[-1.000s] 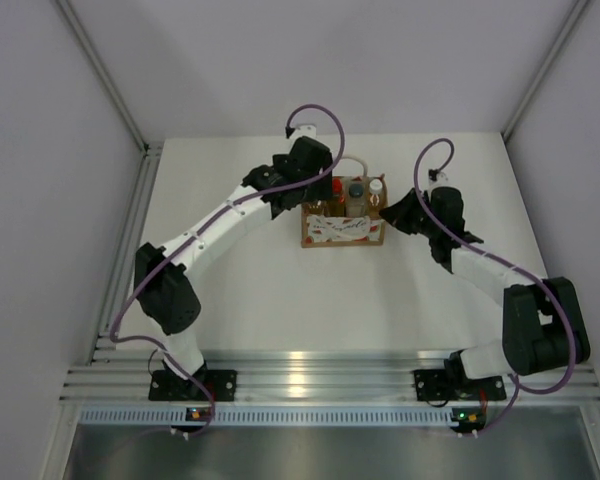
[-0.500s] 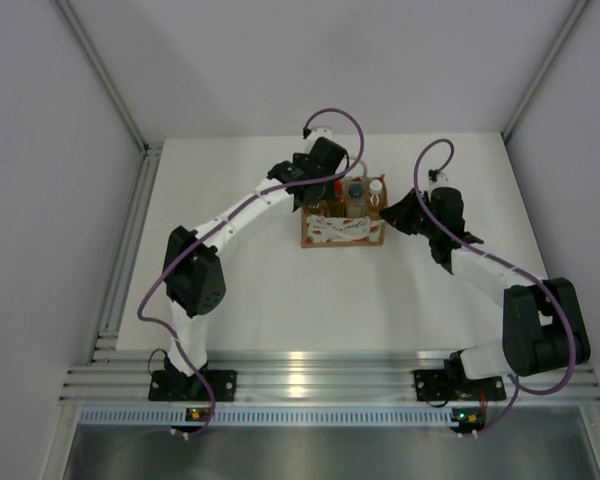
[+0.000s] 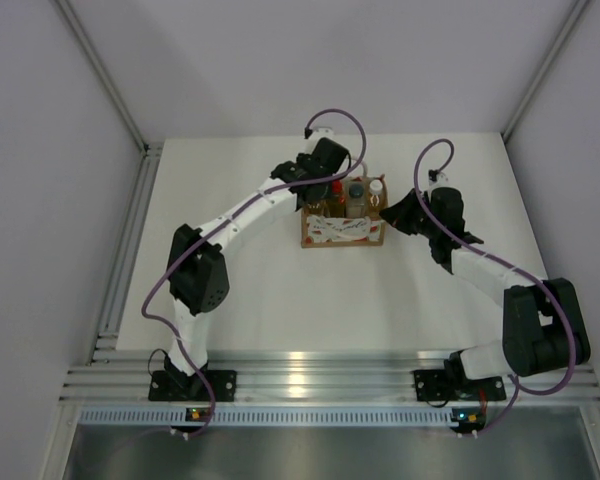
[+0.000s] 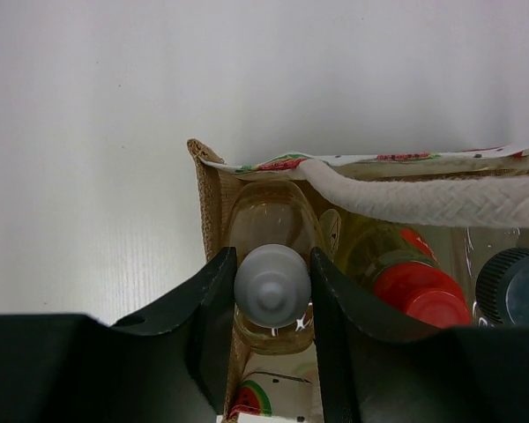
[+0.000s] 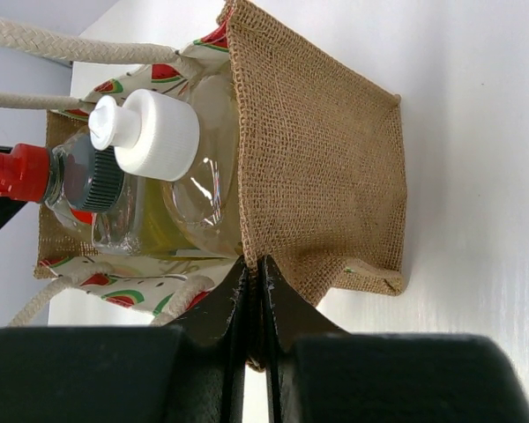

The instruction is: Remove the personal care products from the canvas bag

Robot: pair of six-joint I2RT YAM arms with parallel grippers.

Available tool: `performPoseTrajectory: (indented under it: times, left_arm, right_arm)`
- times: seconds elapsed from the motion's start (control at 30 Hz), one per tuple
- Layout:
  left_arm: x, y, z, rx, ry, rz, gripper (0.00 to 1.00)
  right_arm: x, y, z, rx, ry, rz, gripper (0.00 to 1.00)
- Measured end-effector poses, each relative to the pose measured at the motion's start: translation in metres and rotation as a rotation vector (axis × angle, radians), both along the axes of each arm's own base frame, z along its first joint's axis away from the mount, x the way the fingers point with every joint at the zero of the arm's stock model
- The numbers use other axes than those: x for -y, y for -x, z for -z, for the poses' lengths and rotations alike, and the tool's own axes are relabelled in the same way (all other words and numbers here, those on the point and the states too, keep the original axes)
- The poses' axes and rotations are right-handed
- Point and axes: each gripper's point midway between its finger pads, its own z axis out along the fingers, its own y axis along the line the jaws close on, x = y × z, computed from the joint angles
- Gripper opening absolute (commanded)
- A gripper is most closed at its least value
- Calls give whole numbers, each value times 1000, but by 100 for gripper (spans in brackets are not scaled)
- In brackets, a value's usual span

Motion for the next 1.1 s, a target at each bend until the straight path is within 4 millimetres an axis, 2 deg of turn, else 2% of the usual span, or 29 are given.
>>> performPoseTrajectory:
  times: [0.03,0.4,0.83,0.97,1.1]
  left_arm:
    - [0,0,0,-1,1,1,0]
    - [-1,6,-9,-28,-9,20,0]
    - [0,4,-50,30,6,50,0]
    - [-6,11,-77,67,25,56,0]
    - [-24,23,-125,136,78,44,0]
  right_arm:
    - [0,0,0,0,0,0,5]
    - [0,0,0,0,1,1,5]
    - [0,0,0,-1,-1,4,4]
    - [0,0,0,-1,-1,4,4]
    - [0,0,0,-2,-1,4,4]
